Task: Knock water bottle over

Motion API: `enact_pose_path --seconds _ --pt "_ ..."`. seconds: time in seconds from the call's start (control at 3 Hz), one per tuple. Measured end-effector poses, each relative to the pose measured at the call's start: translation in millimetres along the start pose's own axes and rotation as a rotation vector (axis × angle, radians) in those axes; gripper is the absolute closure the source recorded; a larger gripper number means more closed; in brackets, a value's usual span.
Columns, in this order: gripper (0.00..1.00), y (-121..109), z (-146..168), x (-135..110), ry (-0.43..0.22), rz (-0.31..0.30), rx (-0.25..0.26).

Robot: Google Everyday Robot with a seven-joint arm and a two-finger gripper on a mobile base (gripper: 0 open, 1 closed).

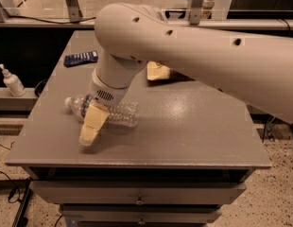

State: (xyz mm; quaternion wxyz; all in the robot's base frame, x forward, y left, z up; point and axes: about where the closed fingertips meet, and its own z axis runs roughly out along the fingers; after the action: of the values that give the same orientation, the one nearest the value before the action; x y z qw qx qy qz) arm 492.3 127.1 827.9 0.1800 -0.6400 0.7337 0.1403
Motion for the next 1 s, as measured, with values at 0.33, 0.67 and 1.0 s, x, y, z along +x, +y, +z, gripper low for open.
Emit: enact_pose_path --seconds 0.33,0.67,1.0 --pt "0.0 -0.1 -0.5 0.3 0.0 0.001 0.001" --pt "0.0 -1.4 -18.5 7.9 -0.026 0.025 0.035" --pt "0.0 0.6 -42.4 16.3 -0.055 0.047 0.08"
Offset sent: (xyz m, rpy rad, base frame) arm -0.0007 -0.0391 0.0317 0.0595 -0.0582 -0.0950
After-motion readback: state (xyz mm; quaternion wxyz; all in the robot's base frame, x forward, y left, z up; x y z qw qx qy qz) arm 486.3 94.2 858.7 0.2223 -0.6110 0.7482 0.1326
